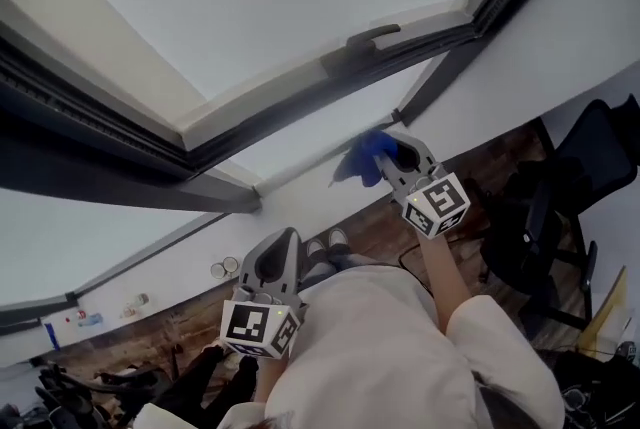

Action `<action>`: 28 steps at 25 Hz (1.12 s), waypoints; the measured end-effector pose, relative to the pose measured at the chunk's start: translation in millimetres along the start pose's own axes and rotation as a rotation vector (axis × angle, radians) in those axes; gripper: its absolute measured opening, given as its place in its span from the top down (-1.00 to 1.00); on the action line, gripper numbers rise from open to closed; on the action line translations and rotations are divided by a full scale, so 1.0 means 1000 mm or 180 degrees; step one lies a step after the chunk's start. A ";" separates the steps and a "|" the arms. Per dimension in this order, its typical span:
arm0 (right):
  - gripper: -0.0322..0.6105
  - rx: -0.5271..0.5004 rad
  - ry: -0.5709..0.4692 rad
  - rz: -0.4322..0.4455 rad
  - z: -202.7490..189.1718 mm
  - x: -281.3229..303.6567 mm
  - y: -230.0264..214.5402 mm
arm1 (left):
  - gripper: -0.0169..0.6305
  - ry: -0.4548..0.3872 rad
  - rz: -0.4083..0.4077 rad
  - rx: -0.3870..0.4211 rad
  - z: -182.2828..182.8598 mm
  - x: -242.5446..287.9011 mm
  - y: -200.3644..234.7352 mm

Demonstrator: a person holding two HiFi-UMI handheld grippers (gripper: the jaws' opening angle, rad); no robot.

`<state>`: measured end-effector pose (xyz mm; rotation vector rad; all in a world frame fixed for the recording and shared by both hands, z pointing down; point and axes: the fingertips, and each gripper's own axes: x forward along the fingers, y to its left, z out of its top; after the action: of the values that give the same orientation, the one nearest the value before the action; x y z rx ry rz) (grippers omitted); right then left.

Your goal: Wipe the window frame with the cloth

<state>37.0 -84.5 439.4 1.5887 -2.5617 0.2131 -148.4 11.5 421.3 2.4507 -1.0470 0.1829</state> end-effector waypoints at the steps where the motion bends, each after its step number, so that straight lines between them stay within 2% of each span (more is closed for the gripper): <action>1: 0.76 0.0053 0.0058 -0.0105 -0.002 -0.008 -0.002 | 0.92 0.0022 -0.0053 0.0005 0.000 0.001 0.001; 6: 0.76 0.0276 0.0165 -0.0557 -0.010 -0.036 -0.017 | 0.92 0.0122 -0.0209 0.0067 -0.004 0.009 0.010; 12: 0.76 0.0101 0.0083 -0.0613 0.013 -0.013 -0.036 | 0.92 0.0171 -0.0155 0.0010 -0.007 0.010 0.016; 18: 0.76 -0.0538 -0.0086 -0.0374 0.049 0.067 -0.061 | 0.92 0.0161 0.0101 -0.0038 -0.004 0.023 0.014; 24: 0.76 -0.1033 0.0019 0.0088 0.039 0.127 -0.080 | 0.92 0.0075 0.0580 -0.0142 0.004 0.064 -0.006; 28: 0.76 -0.1435 0.0148 0.0397 0.024 0.134 -0.084 | 0.92 0.0008 0.0641 -0.0216 0.007 0.108 -0.053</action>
<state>52.0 -243.7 444.2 1.2450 -2.4434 -0.2943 -35.4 -29.6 427.7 2.2828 -1.2774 0.2114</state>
